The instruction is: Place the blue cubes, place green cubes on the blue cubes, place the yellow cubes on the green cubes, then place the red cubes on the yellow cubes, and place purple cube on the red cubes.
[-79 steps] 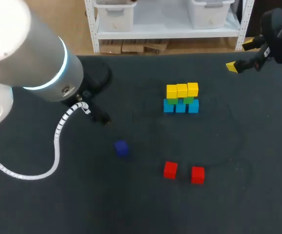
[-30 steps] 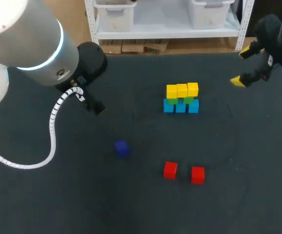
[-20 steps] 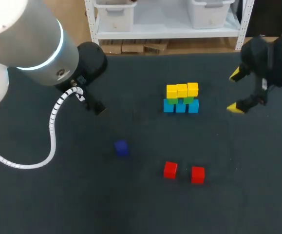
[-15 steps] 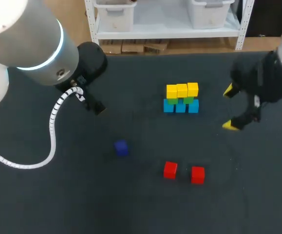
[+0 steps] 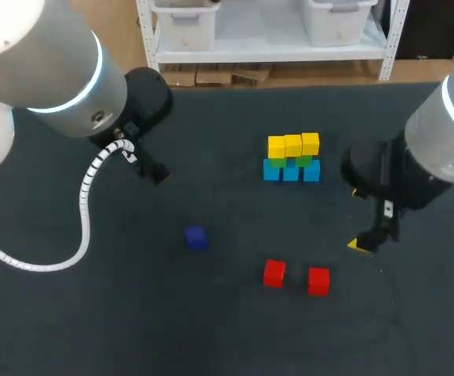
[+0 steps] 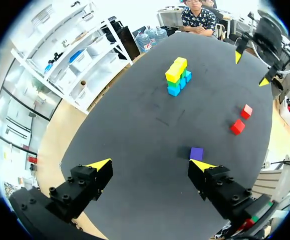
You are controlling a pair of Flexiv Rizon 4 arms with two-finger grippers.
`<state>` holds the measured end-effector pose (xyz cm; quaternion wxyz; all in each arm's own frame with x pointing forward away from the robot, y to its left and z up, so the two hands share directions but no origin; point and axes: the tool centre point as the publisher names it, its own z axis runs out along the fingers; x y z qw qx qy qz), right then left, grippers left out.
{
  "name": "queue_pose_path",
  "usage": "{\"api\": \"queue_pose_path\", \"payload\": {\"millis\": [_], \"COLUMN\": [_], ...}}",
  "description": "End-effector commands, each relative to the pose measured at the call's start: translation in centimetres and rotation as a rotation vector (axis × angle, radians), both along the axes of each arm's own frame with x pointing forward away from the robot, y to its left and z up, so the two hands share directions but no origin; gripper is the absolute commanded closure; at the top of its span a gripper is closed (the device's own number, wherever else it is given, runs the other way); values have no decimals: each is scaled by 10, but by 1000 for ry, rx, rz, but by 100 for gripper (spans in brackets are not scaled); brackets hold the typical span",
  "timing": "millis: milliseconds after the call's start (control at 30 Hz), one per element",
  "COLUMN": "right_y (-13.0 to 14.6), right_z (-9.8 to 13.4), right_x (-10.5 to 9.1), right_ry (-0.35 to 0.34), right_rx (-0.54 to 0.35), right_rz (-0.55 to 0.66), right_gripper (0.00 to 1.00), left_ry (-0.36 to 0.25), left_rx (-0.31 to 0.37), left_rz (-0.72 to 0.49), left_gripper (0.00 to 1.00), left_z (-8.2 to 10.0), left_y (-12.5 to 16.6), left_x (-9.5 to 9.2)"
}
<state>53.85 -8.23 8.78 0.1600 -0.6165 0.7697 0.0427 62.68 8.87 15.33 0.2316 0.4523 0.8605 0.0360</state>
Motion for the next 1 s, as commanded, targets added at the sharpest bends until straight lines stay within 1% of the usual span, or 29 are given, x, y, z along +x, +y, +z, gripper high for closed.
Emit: {"api": "queue_pose_path", "payload": {"millis": [33, 67, 200, 400, 600, 767, 1000], "right_y": [11, 14, 24, 26, 34, 36, 38], "right_z": [-13, -17, -32, -46, -49, -54, -64], "right_x": [-9, -12, -19, -20, -27, -38, -49], "right_ry": [11, 30, 71, 111, 126, 154, 156], "right_rx": [-4, 1, -5, -21, -30, -41, -50], "right_rz": [21, 36, 83, 108, 132, 151, 186], "right_gripper": [0, 0, 0, 0, 0, 0, 0], "left_ry": [3, 3, 3, 3, 3, 3, 3], "left_rx": [1, 1, 1, 1, 1, 1, 1], "left_rz": [-1, -1, -1, -1, -1, -1, -1], "left_gripper": [0, 0, 0, 0, 0, 0, 0], "left_z": [0, 0, 0, 0, 0, 0, 0], "left_y": [0, 0, 0, 0, 0, 0, 0], "left_x": [1, 1, 1, 1, 1, 1, 1]}}
